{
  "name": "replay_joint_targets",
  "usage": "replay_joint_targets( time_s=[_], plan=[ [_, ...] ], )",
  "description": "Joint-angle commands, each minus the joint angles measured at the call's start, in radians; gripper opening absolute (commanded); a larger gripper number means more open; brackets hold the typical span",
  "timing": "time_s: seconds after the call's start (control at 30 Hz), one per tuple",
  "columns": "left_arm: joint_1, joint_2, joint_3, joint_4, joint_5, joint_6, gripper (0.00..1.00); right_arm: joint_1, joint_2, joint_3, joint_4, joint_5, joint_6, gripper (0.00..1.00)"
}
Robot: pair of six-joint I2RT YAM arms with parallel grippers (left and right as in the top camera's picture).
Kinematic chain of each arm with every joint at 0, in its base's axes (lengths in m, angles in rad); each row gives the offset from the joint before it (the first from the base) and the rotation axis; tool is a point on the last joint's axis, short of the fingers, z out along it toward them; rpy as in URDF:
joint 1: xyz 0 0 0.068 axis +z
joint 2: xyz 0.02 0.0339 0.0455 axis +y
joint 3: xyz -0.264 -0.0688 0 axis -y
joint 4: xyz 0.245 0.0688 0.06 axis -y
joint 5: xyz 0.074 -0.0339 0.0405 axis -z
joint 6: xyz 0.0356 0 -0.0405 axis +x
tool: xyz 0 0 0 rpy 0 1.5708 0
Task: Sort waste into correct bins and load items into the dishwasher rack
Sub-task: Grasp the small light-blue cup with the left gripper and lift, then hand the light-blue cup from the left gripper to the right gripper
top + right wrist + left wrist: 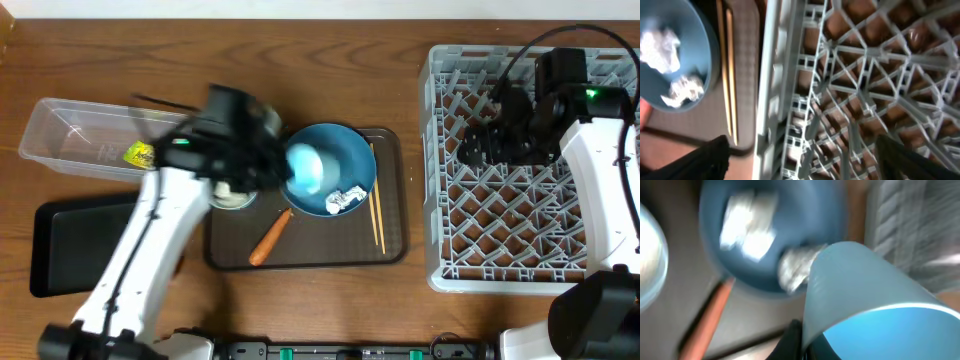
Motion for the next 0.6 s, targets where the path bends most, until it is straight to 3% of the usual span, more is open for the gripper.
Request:
replay_joint_targets(
  time_s=[0.0,0.1,0.2,0.37,0.5,0.57],
  plan=[
    [0.102,0.014,0.011,0.109,0.356,-0.086,0.06,0.011,-0.013,0.016,0.059,-0.255,0.01,0.94],
    [0.145,0.056,0.011,0.298,0.62,-0.228,0.06,0.04,-0.012,0.016,0.134,-0.691,-0.211,0.98],
    [0.142,0.096,0.011,0.474,0.811,-0.379,0.06,0.088,-0.011,0.016,0.152,-0.956,-0.41,0.99],
    [0.111,0.113,0.011,0.527,0.841,-0.436,0.06,0.175,-0.011,0.016,0.207,-1.012,-0.454,0.99],
    [0.084,0.113,0.011,0.527,0.843,-0.436,0.06,0.22,-0.011,0.016,0.283,-1.012,-0.454,0.88],
    [0.072,0.113,0.011,0.526,0.85,-0.436,0.06,0.233,-0.011,0.016,0.318,-1.012,-0.454,0.88]
  ],
)
